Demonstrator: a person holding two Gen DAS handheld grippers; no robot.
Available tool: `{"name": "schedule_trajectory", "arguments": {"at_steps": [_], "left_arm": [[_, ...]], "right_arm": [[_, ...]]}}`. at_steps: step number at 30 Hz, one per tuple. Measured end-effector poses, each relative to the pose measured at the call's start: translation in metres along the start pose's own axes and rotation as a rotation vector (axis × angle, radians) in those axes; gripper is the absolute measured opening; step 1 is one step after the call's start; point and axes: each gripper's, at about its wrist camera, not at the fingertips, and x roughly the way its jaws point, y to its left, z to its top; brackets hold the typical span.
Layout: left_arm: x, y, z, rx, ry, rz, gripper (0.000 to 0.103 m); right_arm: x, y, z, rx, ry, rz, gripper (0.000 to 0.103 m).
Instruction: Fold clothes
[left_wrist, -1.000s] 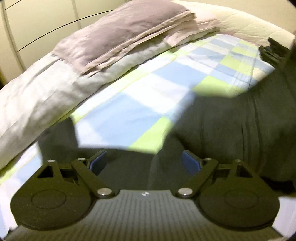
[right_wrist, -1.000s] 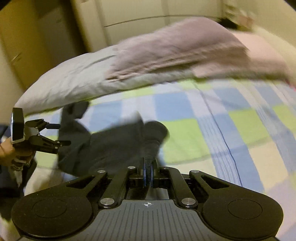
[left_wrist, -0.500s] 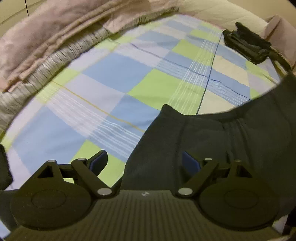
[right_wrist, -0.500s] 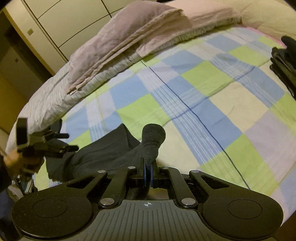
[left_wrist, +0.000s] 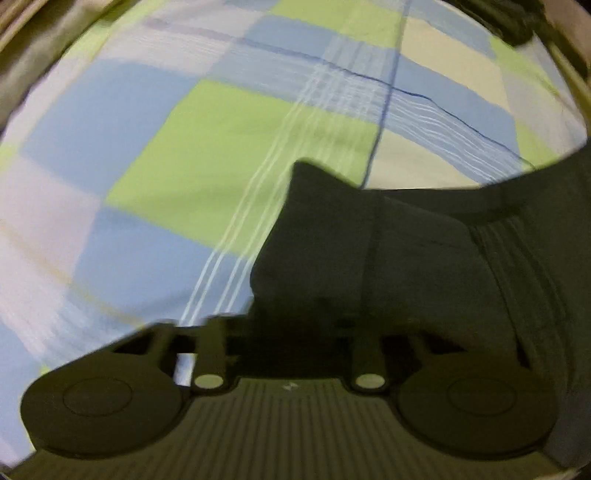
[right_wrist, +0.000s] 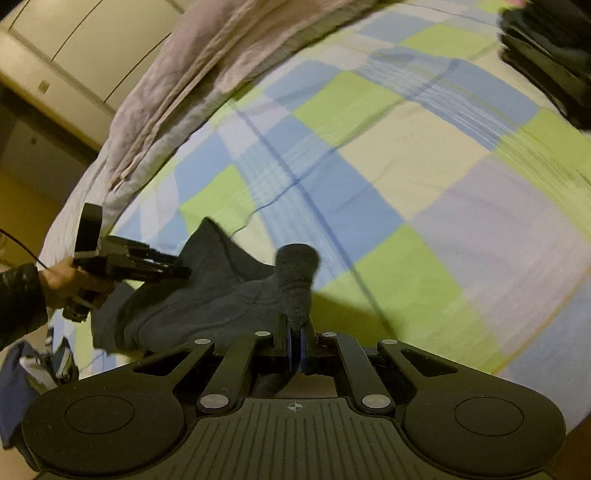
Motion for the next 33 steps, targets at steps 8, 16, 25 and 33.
{"name": "schedule_trajectory", "arguments": {"at_steps": [8,16,25,33], "left_arm": [[-0.020,-0.078,0.126,0.097,-0.167,-0.028,0.001],[-0.032,-0.159,0.264,0.192,-0.336,-0.052,0.015],[-0.047,-0.131,0.116,0.086,-0.169,0.076,0.049],[-0.061,-0.104,-0.022,-0.014,-0.011,0.192,0.060]], "right_arm": [[-0.087,-0.072,0.002,0.147,-0.112,-0.068,0.002],[-0.174,-0.169,0.021,0.227,-0.284,-0.273,0.003],[-0.172,-0.222,0.013,0.287,-0.234,-0.396,0.004],[-0.119,-0.139,-0.040,0.203,-0.025,-0.288,0.004]]}}
